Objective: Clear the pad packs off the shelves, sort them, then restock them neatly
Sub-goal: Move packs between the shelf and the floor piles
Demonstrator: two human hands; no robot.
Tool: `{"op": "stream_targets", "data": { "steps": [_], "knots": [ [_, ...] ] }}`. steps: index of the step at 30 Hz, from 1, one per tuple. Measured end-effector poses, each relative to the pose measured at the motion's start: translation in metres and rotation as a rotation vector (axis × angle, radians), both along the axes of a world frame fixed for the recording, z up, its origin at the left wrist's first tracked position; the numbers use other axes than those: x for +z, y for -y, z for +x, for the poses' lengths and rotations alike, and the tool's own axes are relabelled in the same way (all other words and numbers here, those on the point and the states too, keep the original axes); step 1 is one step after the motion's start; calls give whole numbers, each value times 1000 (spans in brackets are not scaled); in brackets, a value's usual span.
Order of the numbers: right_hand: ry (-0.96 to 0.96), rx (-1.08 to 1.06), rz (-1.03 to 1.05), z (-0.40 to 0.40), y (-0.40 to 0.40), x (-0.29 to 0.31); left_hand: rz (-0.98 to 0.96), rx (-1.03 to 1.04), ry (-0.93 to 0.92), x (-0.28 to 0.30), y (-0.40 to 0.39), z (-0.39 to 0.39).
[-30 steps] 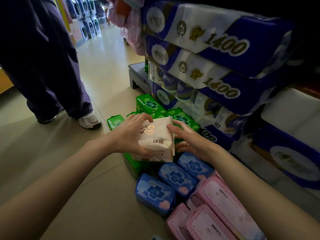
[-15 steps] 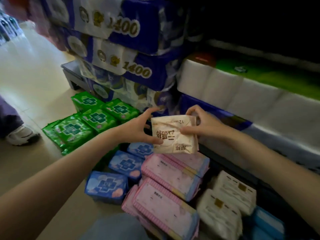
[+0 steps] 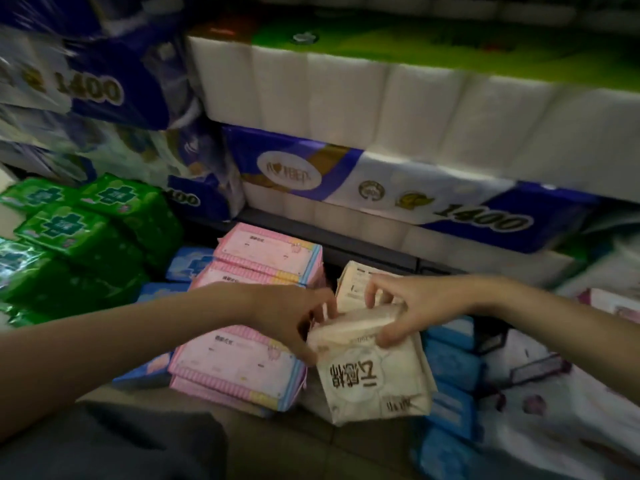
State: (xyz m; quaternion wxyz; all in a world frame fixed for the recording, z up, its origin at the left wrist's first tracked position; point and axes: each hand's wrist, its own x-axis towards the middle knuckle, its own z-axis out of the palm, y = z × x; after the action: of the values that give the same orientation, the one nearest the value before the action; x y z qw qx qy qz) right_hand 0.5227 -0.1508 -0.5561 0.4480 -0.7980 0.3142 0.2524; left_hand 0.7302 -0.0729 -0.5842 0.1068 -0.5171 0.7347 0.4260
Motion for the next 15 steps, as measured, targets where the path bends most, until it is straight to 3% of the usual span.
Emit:
{"op": "stream_targets", "data": {
  "steps": [3, 5, 9, 12, 15],
  "knots": [
    [40, 36, 89, -10, -27, -26, -52, -192, 326, -16, -23, 8],
    [108, 87, -54, -12, -50, -44, -65, -258, 465, -23, -35, 14],
    [186, 227, -374, -15, -81, -66, -237, -360, 547, -29, -45, 16],
    [190, 409, -735, -15, -90, -79, -284, -392, 596, -31, -44, 19],
    [167, 341, -891, -11, -97, -92, -302, -425, 668, -34, -43, 28]
  ]
}}
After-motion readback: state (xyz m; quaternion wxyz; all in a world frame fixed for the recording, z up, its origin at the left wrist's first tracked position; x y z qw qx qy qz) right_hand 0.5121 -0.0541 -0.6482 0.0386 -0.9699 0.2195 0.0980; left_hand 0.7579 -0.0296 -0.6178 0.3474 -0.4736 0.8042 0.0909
